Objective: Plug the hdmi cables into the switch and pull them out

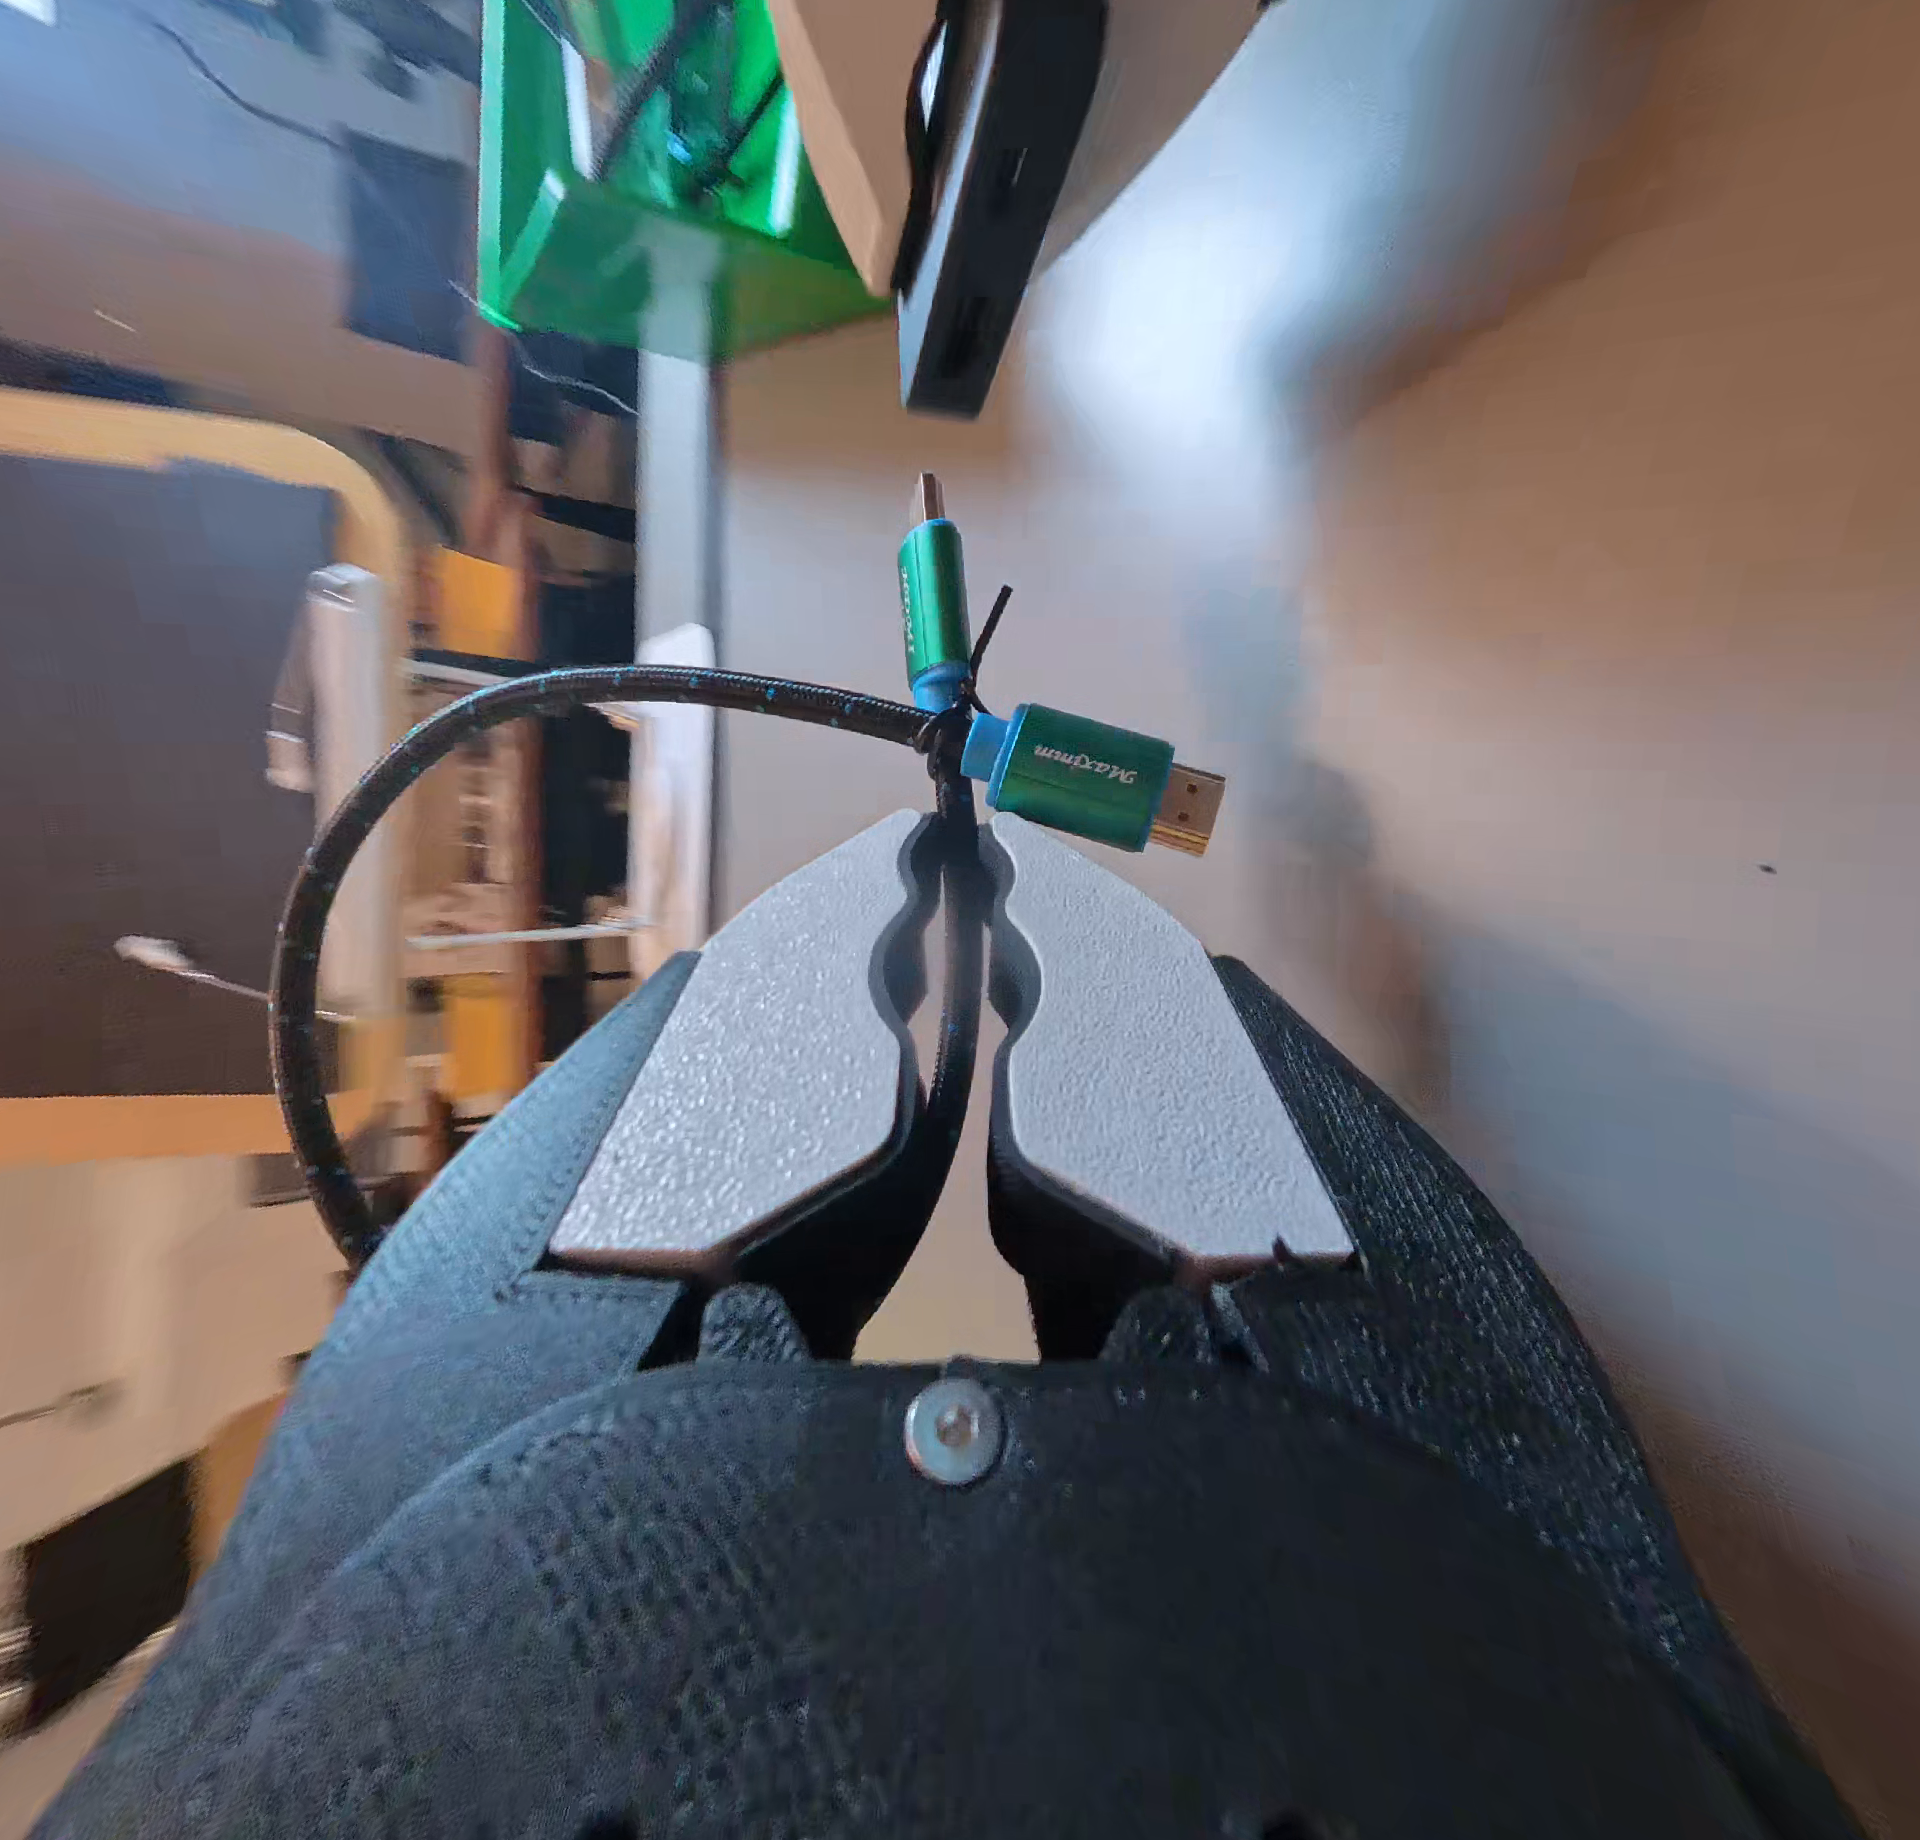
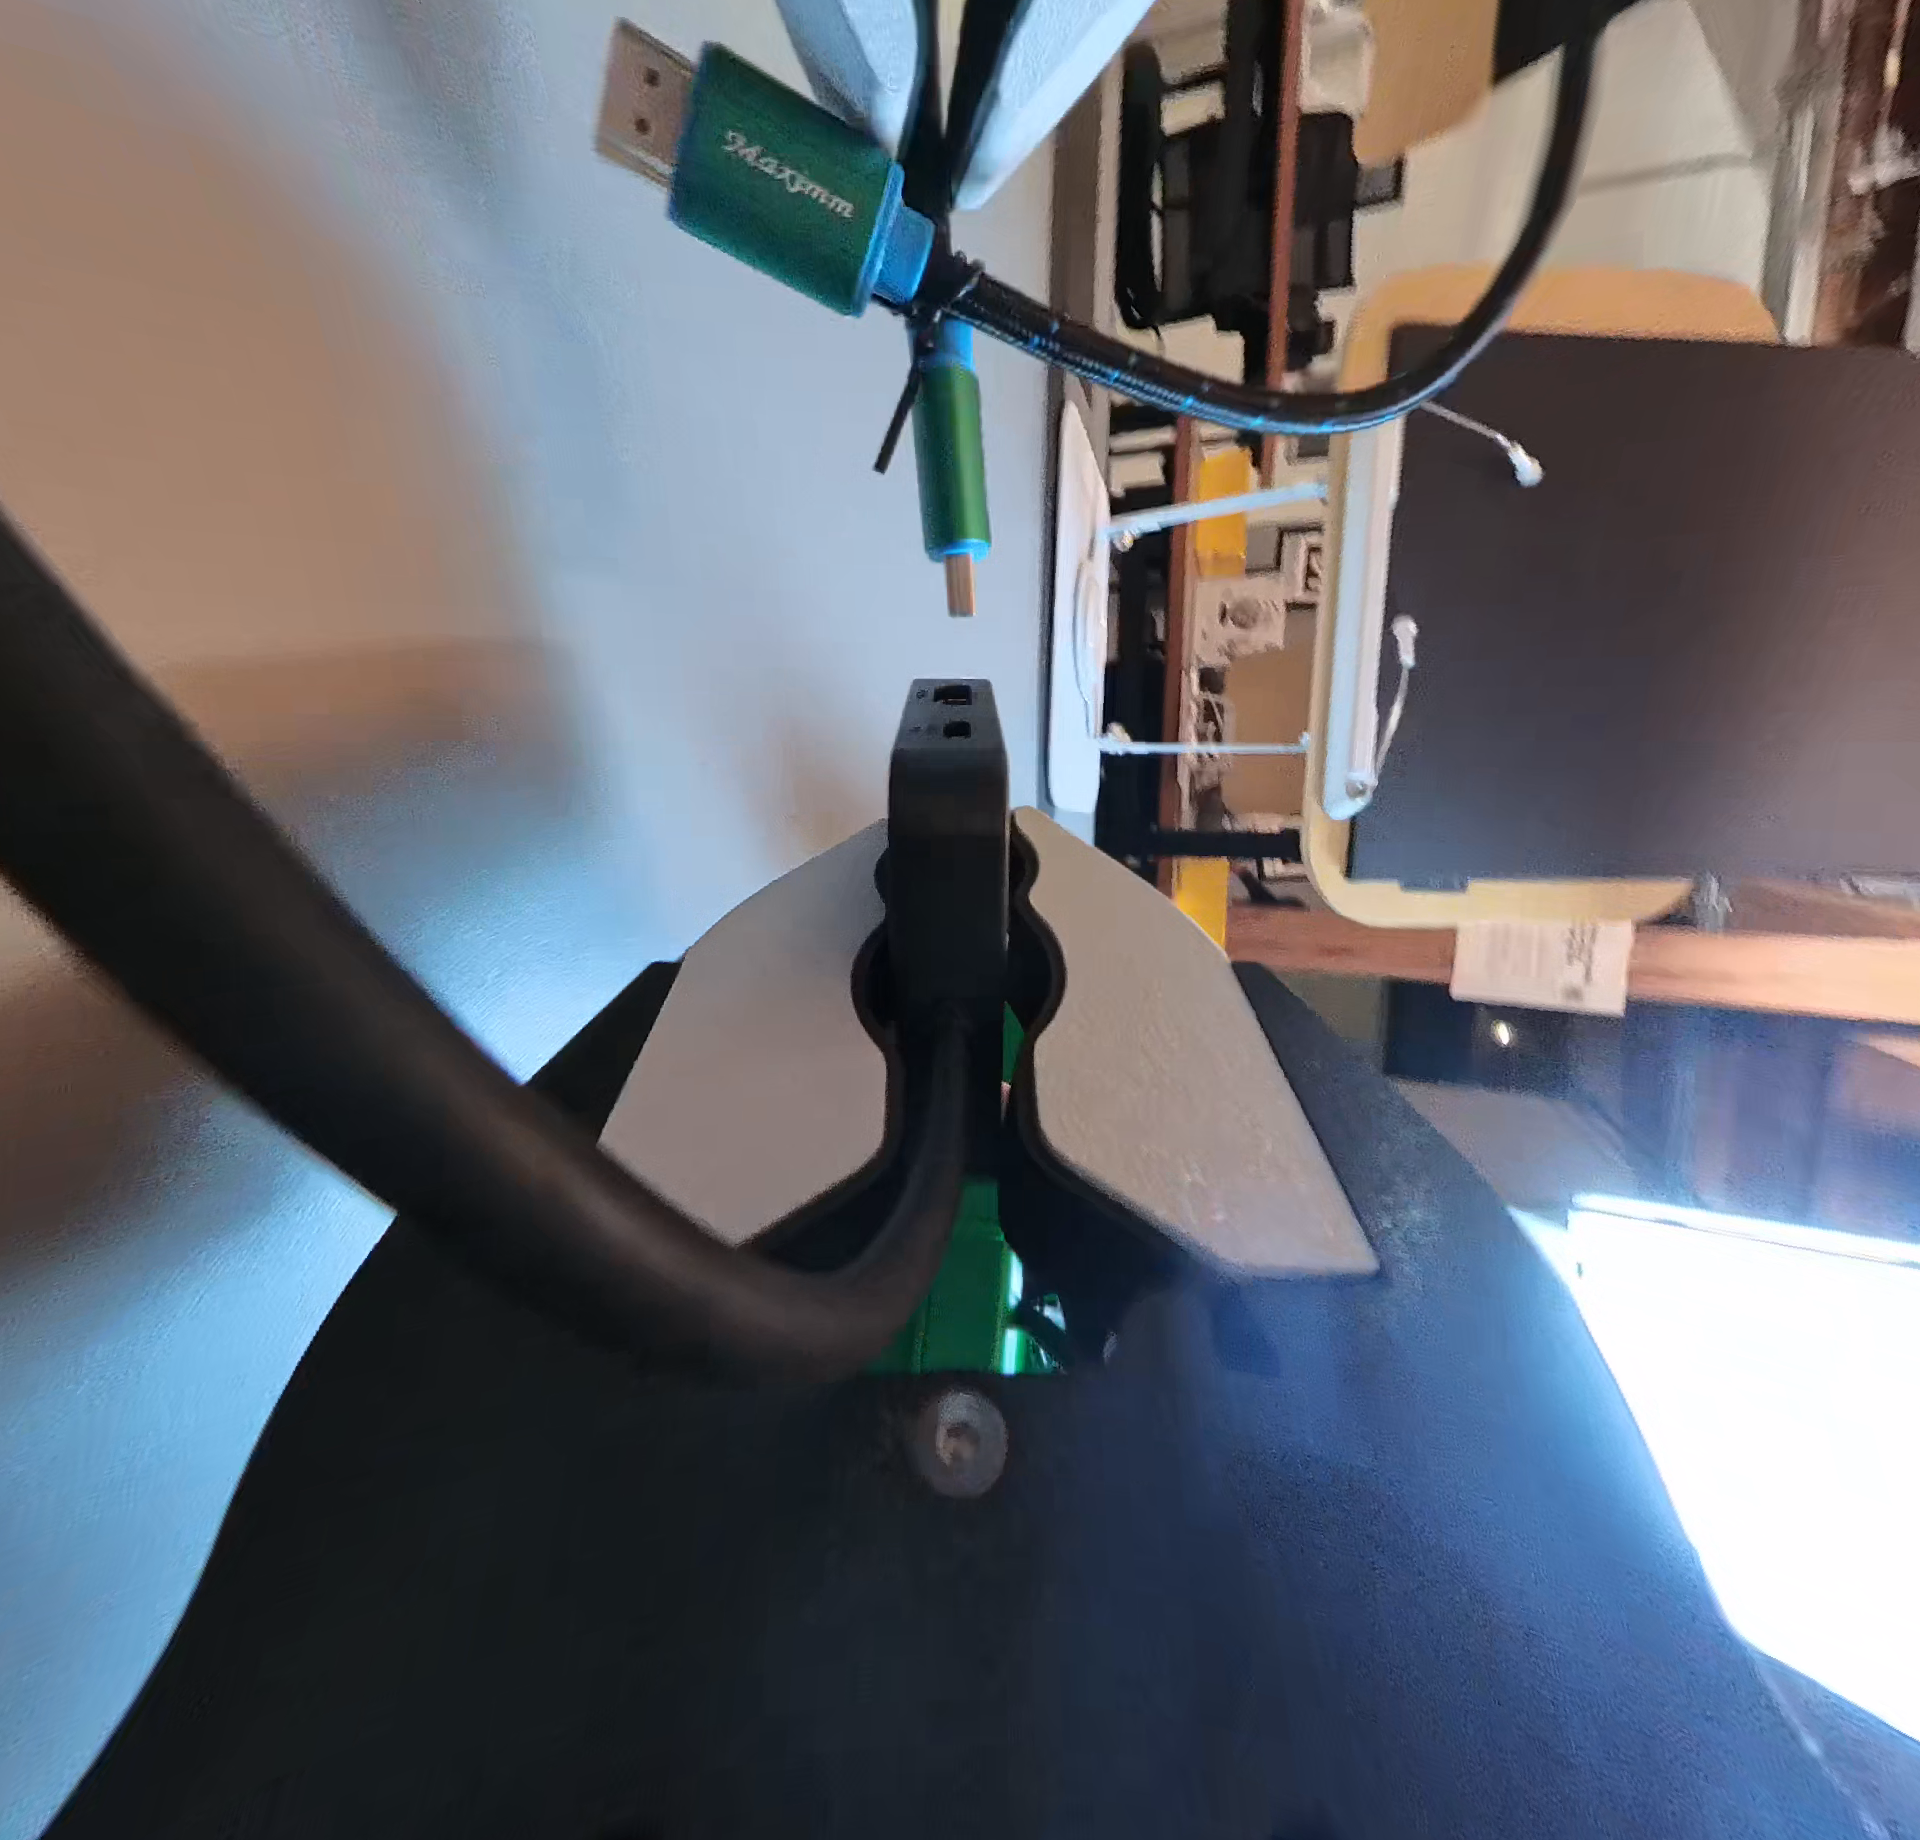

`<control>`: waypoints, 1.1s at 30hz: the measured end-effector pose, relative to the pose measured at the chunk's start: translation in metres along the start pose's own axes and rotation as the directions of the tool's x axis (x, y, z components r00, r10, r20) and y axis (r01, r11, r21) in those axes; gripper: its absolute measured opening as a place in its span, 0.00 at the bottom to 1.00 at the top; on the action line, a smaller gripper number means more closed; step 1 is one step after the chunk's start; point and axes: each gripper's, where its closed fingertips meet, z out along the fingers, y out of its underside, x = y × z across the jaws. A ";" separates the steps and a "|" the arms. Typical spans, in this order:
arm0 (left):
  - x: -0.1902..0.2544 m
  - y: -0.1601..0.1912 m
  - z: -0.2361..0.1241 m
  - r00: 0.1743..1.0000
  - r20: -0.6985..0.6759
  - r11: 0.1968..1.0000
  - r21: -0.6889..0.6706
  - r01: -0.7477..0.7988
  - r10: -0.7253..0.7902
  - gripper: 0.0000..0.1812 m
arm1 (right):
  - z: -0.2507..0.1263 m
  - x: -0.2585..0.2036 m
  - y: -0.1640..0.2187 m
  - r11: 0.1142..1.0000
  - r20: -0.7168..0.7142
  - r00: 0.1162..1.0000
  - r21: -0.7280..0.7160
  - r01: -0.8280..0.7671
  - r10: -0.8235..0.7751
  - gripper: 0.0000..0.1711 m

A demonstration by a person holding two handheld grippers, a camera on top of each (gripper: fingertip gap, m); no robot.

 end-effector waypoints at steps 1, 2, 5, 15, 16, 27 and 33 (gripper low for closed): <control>-0.005 -0.004 -0.001 0.996 0.055 0.998 0.000 -0.068 0.068 0.04 | 0.002 0.003 0.001 1.000 -0.018 1.000 -0.020 -0.018 0.018 0.09; -0.009 -0.006 -0.002 0.986 0.104 0.992 -0.005 -0.129 0.129 0.04 | 0.003 0.005 0.001 0.999 -0.026 0.999 -0.021 -0.031 0.031 0.09; -0.012 -0.013 -0.005 0.971 0.155 0.983 0.016 -0.184 0.180 0.04 | 0.002 0.006 -0.002 0.999 -0.037 0.999 -0.017 -0.036 0.035 0.09; -0.002 -0.010 -0.010 0.992 0.053 0.993 0.011 -0.116 0.115 0.04 | 0.001 0.006 -0.007 0.998 -0.086 0.996 -0.055 0.023 -0.027 0.08; -0.002 -0.010 -0.010 0.995 0.038 0.996 0.014 -0.092 0.091 0.04 | 0.001 0.005 -0.007 0.998 -0.084 0.996 -0.060 0.027 -0.032 0.08; 0.004 -0.008 -0.011 0.995 -0.006 0.994 -0.028 -0.102 0.101 0.04 | 0.003 0.000 -0.007 0.996 -0.072 0.996 -0.081 0.038 -0.044 0.08; -0.001 -0.013 -0.014 1.000 -0.011 1.000 0.000 -0.010 0.010 0.04 | 0.002 0.002 -0.006 0.997 -0.069 0.997 -0.073 0.015 -0.020 0.09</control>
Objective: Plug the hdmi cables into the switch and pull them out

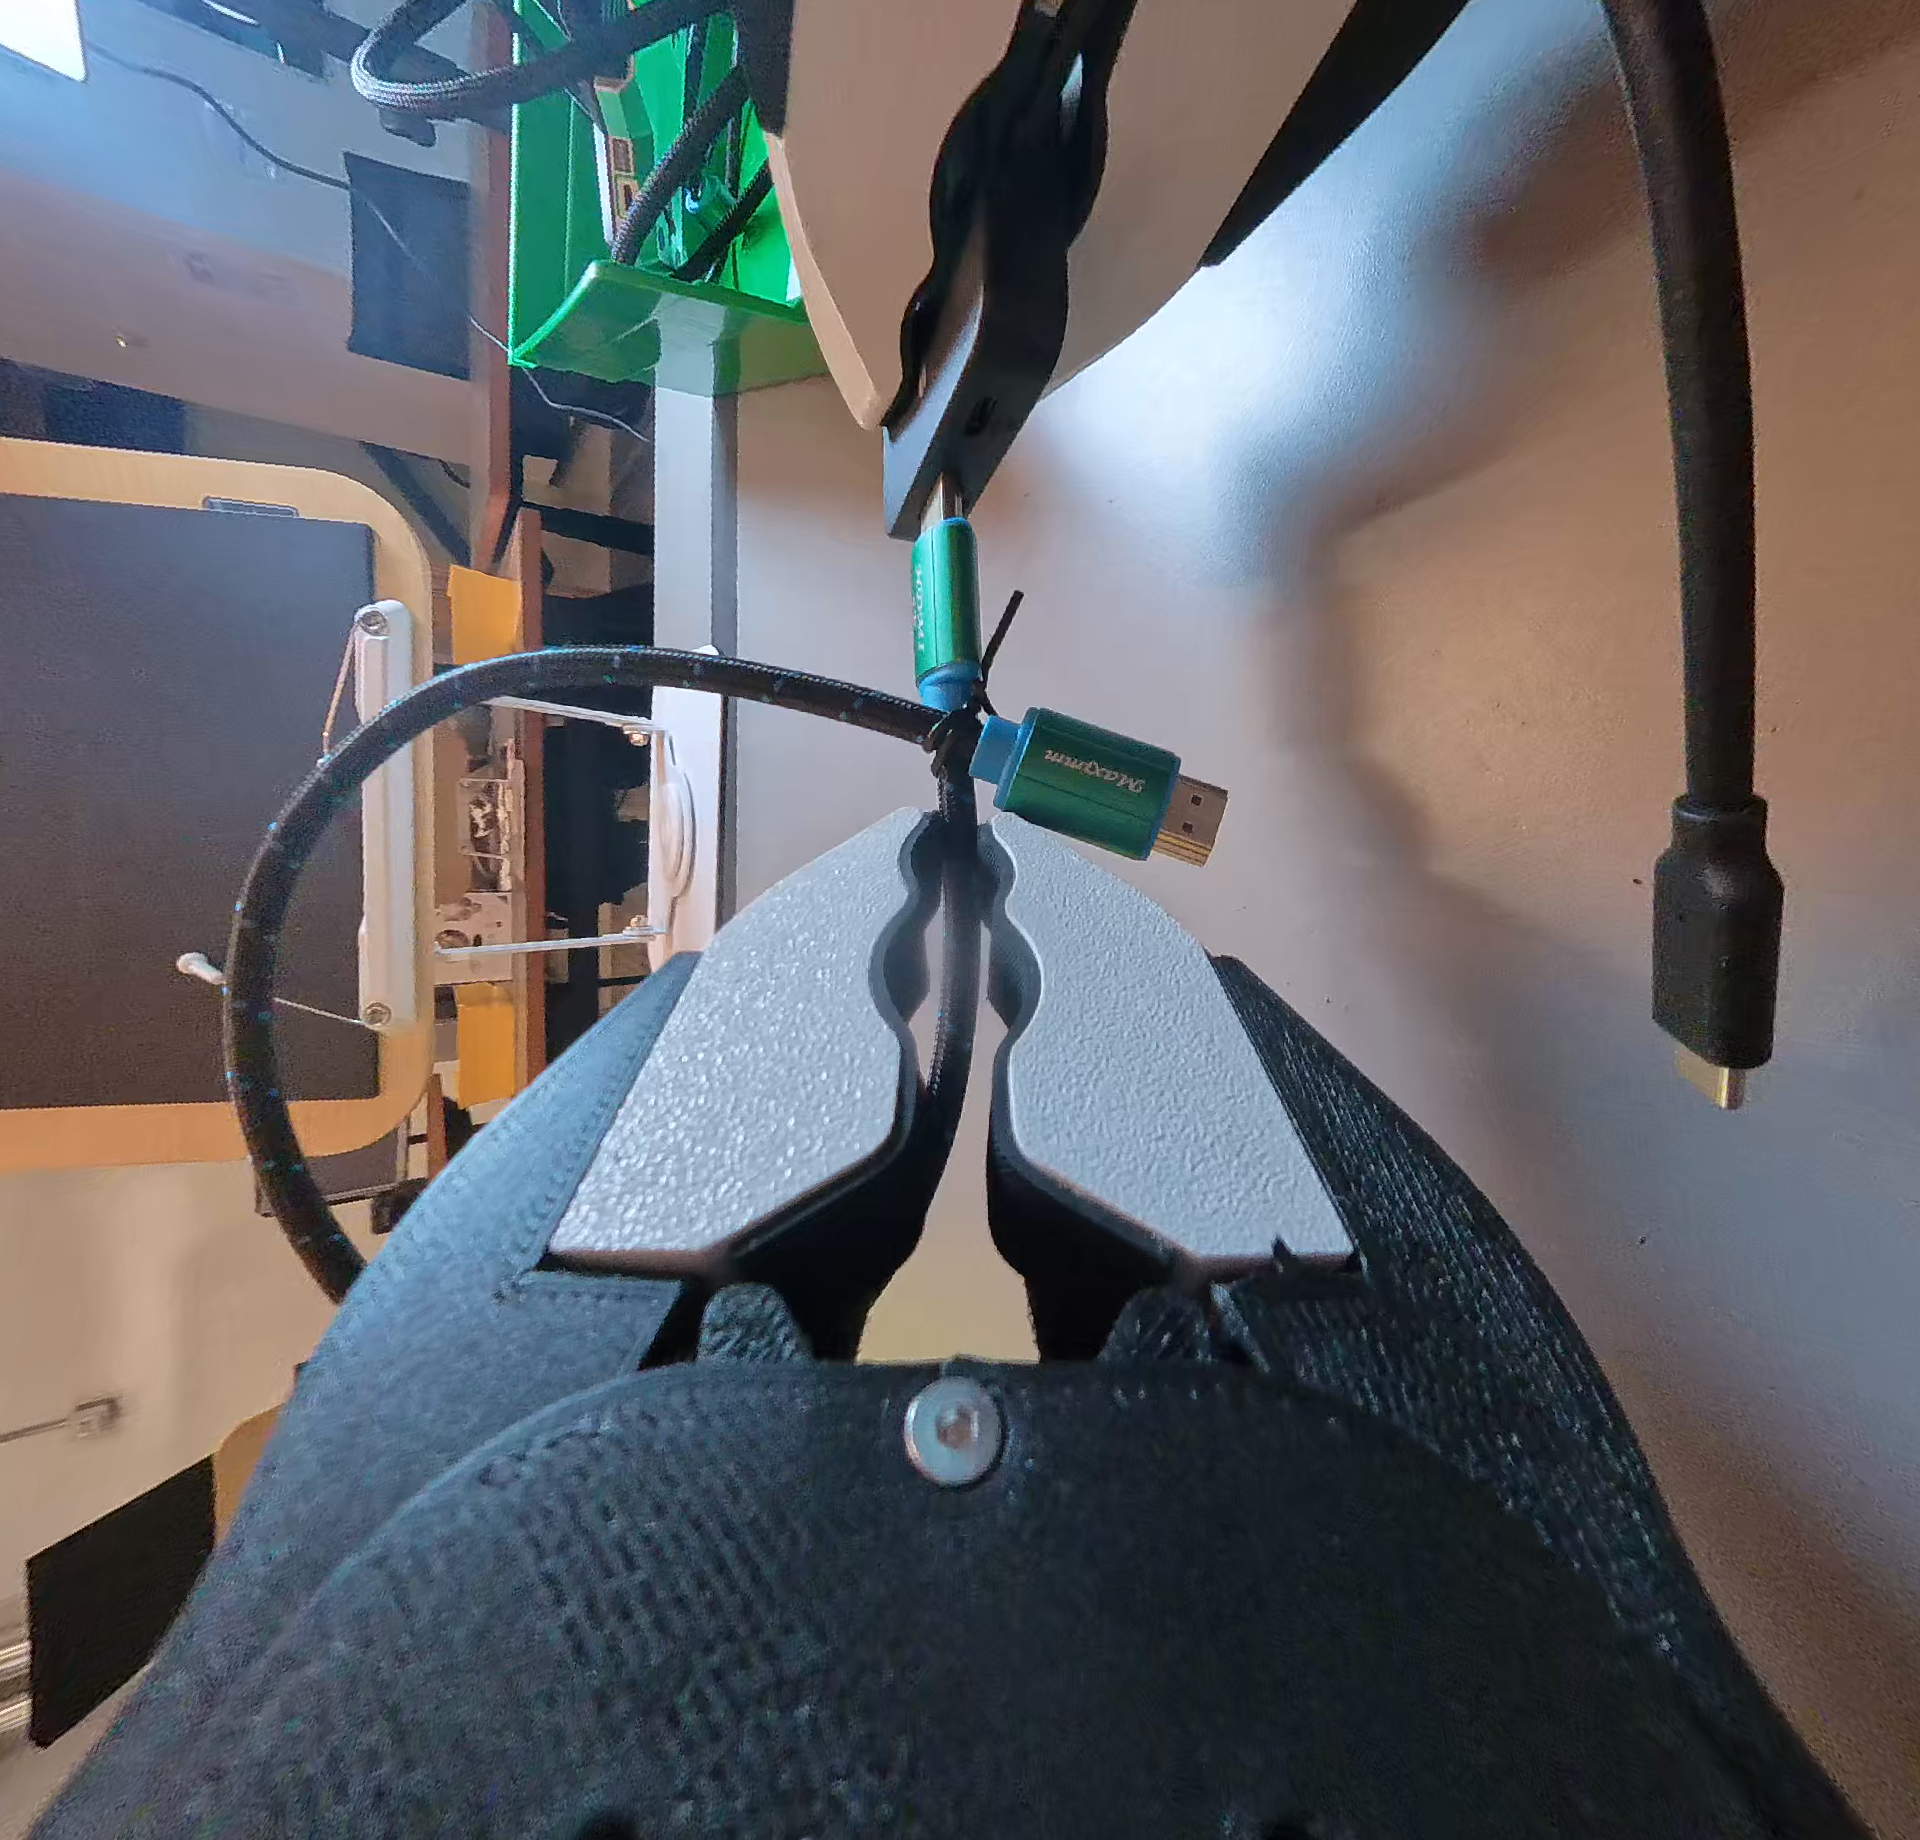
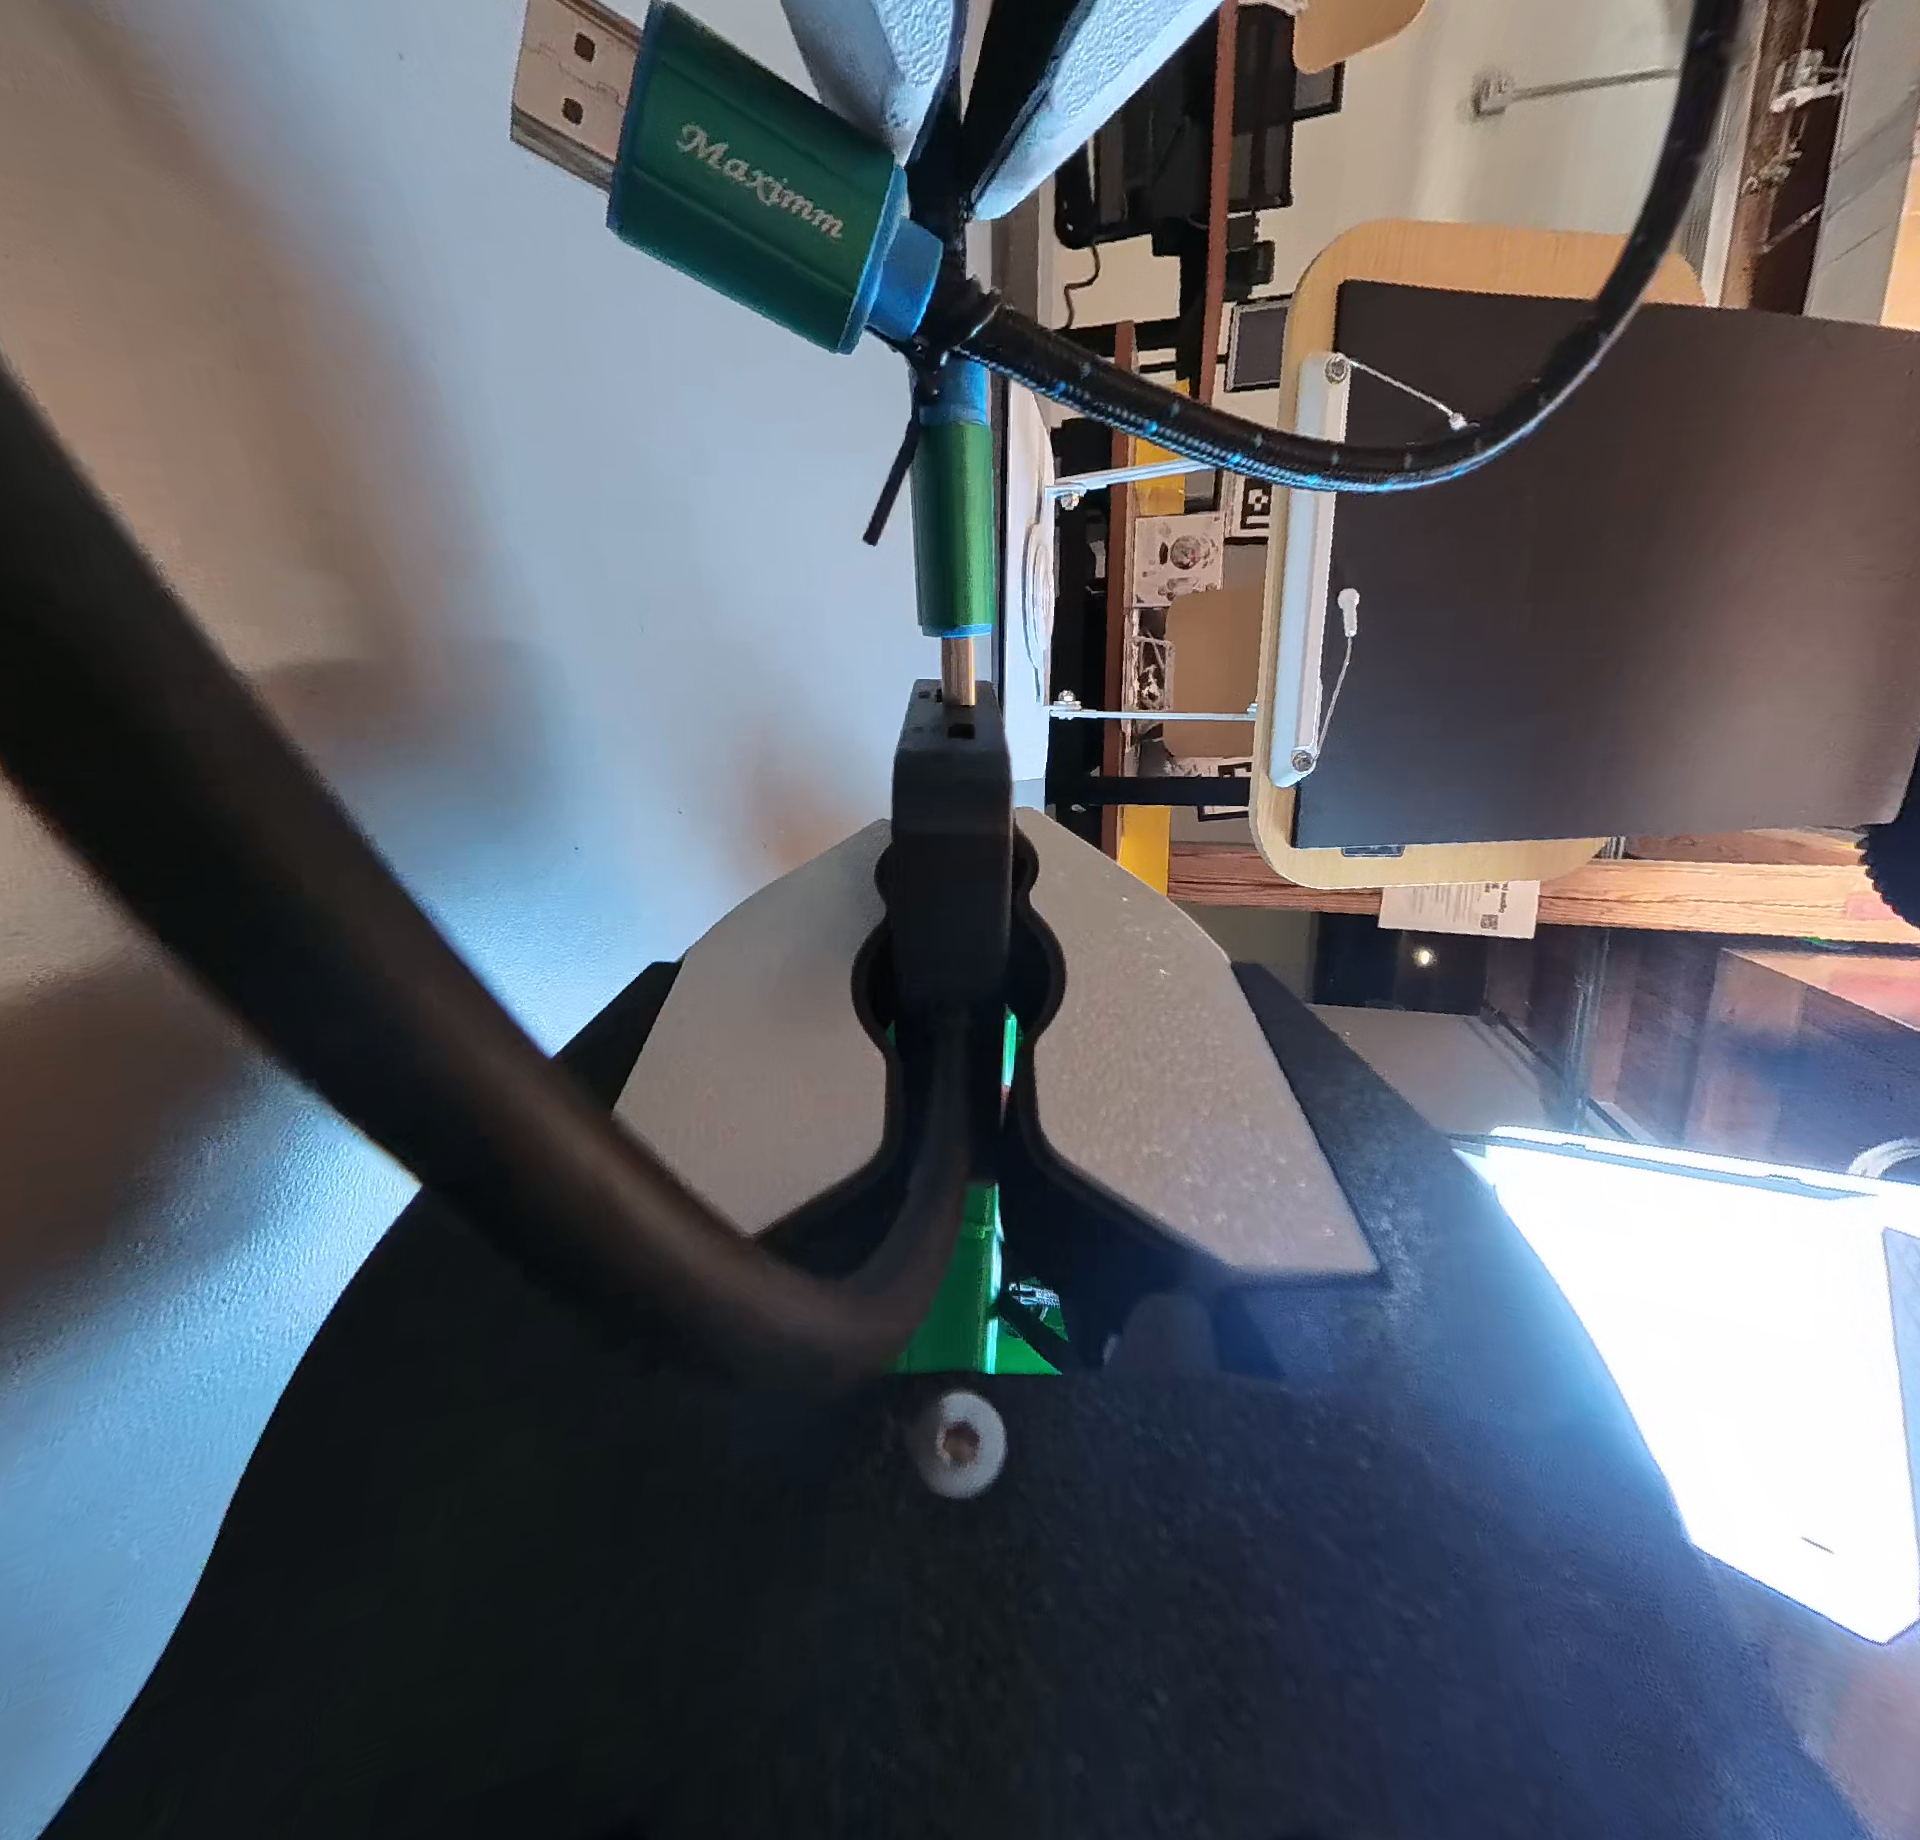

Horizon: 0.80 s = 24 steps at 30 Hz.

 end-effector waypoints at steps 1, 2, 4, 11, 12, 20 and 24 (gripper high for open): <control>0.001 0.000 0.000 1.000 0.000 1.000 -0.001 -0.008 0.008 0.04 | 0.000 -0.001 0.000 1.000 0.003 1.000 0.000 0.009 -0.009 0.09; 0.003 -0.001 0.000 1.000 -0.014 1.000 0.003 -0.012 0.012 0.04 | 0.000 -0.003 0.000 1.000 0.011 1.000 0.003 0.019 -0.019 0.08; 0.007 -0.001 0.000 0.999 -0.034 1.000 0.010 -0.011 0.011 0.04 | -0.001 -0.007 0.000 0.999 0.021 0.999 0.013 0.029 -0.030 0.08; 0.011 0.010 0.004 0.997 -0.074 0.992 -0.128 0.002 -0.011 0.04 | -0.001 -0.015 -0.007 0.998 0.065 0.996 -0.007 0.057 -0.057 0.08; 0.014 0.007 0.003 0.995 -0.096 0.993 -0.112 0.028 -0.039 0.04 | -0.001 -0.017 -0.005 0.998 0.075 0.996 -0.018 0.054 -0.053 0.08; 0.034 -0.001 0.002 0.961 -0.238 0.990 -0.065 0.128 -0.140 0.03 | -0.007 -0.029 -0.011 0.998 0.147 0.987 -0.010 0.059 -0.057 0.07; 0.039 -0.003 0.001 0.943 -0.282 0.984 -0.037 0.176 -0.179 0.03 | -0.007 -0.031 -0.012 0.998 0.160 0.986 -0.013 0.055 -0.052 0.07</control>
